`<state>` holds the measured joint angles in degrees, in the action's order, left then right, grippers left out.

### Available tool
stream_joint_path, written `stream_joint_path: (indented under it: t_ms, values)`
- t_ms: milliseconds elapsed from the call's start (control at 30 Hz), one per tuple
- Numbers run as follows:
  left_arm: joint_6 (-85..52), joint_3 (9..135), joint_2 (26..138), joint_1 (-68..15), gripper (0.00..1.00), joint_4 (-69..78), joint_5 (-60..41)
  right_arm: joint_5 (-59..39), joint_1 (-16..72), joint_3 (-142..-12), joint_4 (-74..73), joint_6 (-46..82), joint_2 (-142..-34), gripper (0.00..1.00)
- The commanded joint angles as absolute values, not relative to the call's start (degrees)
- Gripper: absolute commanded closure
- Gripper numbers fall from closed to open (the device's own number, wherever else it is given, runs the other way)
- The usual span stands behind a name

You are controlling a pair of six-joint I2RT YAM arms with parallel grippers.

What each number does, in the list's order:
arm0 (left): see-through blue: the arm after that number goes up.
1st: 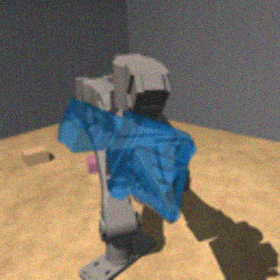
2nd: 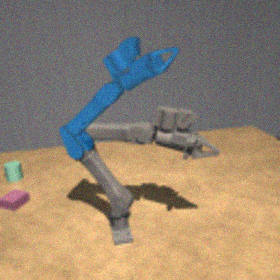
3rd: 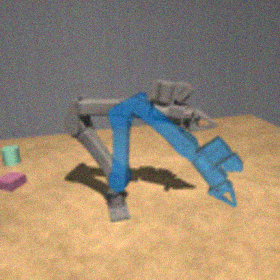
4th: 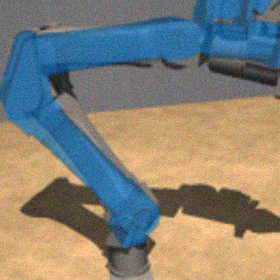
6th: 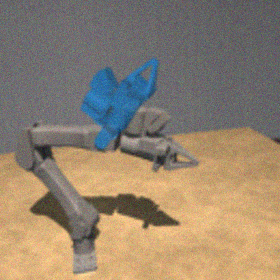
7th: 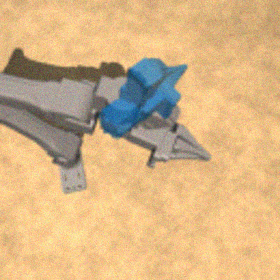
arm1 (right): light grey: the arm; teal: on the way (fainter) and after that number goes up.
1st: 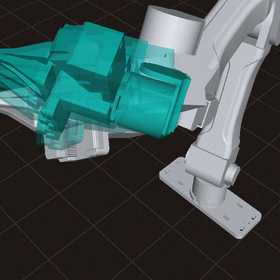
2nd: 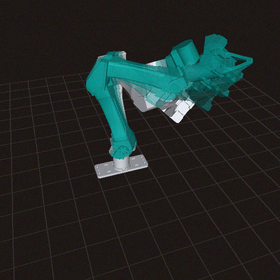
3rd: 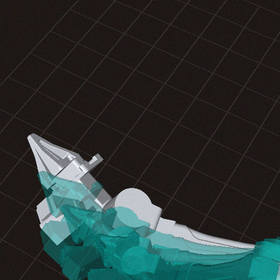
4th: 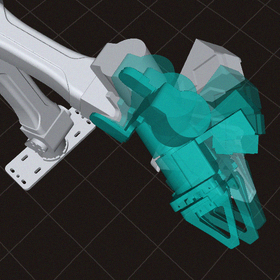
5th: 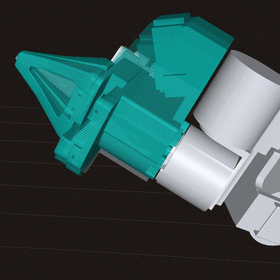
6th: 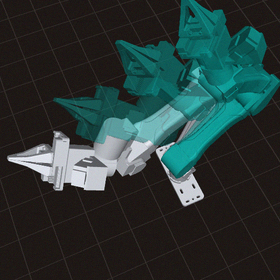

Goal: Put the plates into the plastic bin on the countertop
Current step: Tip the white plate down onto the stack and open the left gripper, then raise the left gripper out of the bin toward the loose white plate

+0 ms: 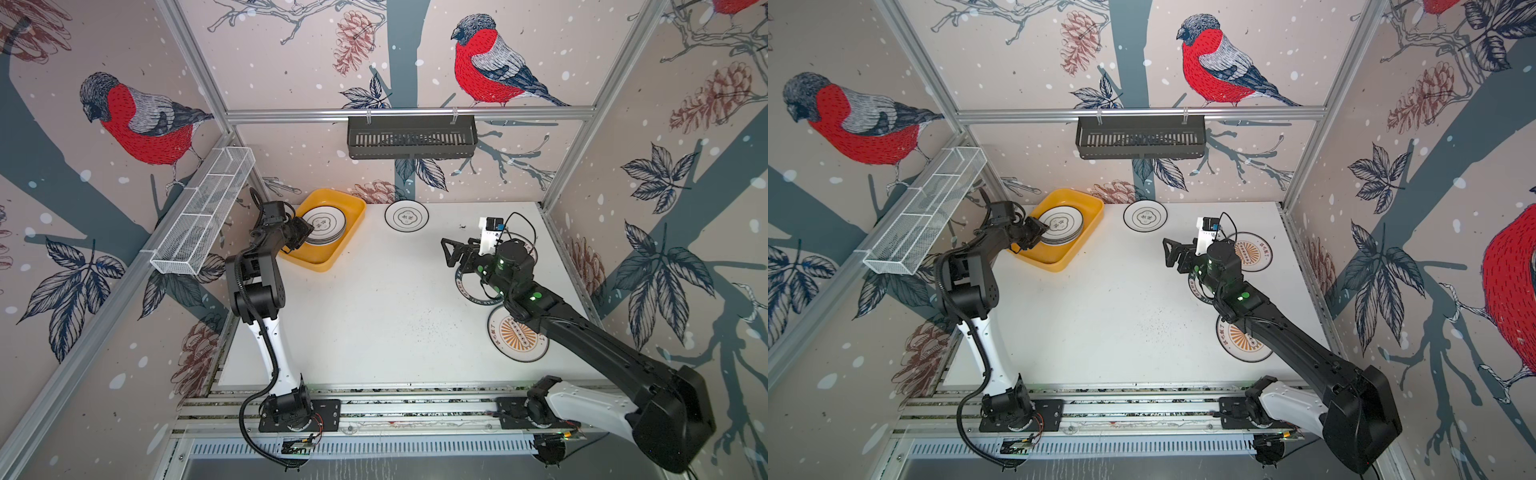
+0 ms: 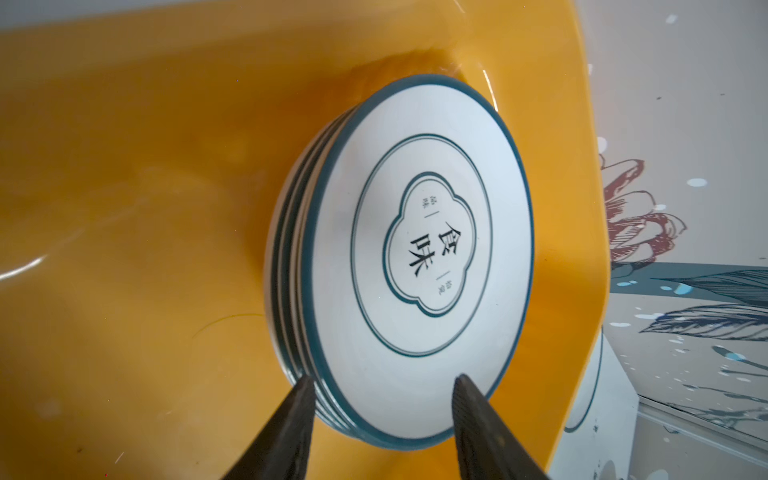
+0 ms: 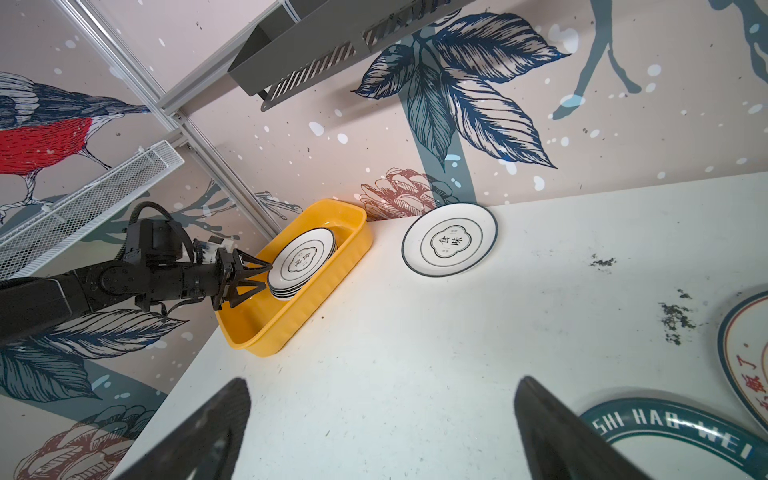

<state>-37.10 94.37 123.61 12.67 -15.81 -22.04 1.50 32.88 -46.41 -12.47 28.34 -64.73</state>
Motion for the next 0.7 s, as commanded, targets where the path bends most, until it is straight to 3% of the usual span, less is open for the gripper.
stream_joint_path:
  t_ms: [0, 267, 400, 567, 667]
  values:
    - [-33.18, 95.26, 123.64, 12.48, 0.42, -20.08, -19.92, 1.93, 32.87, -46.23, -13.45, 27.73, -64.16, 0.0]
    - [-30.03, 93.98, 119.27, 11.61, 0.3, -19.38, -17.41, 2.35, 32.87, -45.78, -13.14, 26.99, -63.05, 0.0]
    - [-30.24, 84.67, 110.89, 10.49, 0.19, -8.82, -18.68, 2.41, 32.89, -45.3, -13.42, 27.03, -62.45, 0.0]
    - [-31.15, 75.96, 102.53, 10.1, 0.16, -0.53, -21.58, 2.62, 32.87, -44.95, -13.36, 27.38, -62.05, 0.0]
    - [-30.77, 72.03, 97.71, 10.11, 0.07, 2.89, -24.65, 2.99, 32.83, -45.04, -13.01, 27.62, -62.05, 0.0]
